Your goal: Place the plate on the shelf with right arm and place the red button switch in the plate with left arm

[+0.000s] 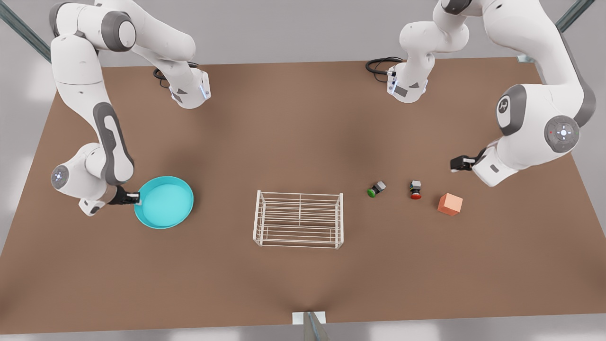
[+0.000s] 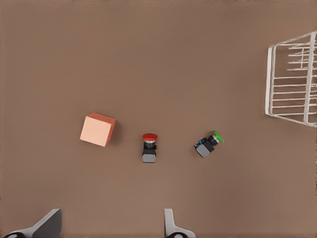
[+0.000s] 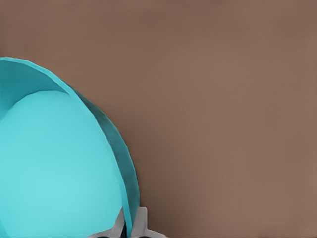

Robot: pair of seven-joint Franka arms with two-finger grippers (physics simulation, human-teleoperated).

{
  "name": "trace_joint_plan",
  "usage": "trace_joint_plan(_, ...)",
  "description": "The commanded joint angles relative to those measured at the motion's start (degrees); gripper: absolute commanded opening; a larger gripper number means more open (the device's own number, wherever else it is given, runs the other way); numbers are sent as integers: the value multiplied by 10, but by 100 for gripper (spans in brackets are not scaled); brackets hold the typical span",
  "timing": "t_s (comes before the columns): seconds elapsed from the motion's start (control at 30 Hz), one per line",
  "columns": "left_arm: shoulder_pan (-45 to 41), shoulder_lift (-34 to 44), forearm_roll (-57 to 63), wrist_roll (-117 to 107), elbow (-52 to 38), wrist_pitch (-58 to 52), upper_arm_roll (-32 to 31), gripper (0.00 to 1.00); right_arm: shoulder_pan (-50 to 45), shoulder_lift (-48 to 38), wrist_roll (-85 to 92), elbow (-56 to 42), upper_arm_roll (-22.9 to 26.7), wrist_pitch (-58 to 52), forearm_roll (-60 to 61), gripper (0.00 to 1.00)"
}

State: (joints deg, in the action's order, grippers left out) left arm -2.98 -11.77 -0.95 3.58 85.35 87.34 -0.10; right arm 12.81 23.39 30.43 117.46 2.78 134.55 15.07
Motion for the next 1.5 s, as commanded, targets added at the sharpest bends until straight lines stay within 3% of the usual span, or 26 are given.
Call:
trace_joint_plan(0.0, -1, 2, 0, 9, -6, -37, -1, 100, -1, -2, 13, -19, -4, -86, -3, 21)
trace_joint_plan(0.13, -4, 2, -1, 8, -6, -62, -1, 100, -2, -2, 12, -93, -29, -157, -2, 21)
trace_joint_plan(0.3, -20, -17, 7, 7, -6, -37, -6, 100, -13, 3, 5, -180, -100, -182, 65, 21)
trace_joint_plan(0.53, -18, -15, 5, -11, -24, -38, -5, 100, -91, 49, -112, -333, -101, -252, 132, 21)
trace_joint_plan(0.73, -24, -6, 10, -40, -19, -35, 1, 100, -197, 152, -296, -492, -101, -250, 160, 21)
trace_joint_plan(0.87, -28, -46, 9, -40, 38, 92, 0, 100, -258, 192, -376, -553, -99, -240, 157, 21)
trace_joint_plan(1.07, -37, -113, 9, -41, 139, 254, 1, 100, -316, 229, -393, -561, -95, -190, 152, 21)
trace_joint_plan(1.37, -37, -102, 8, -42, 331, 460, 1, 100, -346, 250, -385, -533, -94, -153, 114, 21)
trace_joint_plan(1.47, -37, -108, 8, -42, 356, 510, 1, 100, -349, 249, -387, -530, -95, -153, 102, 21)
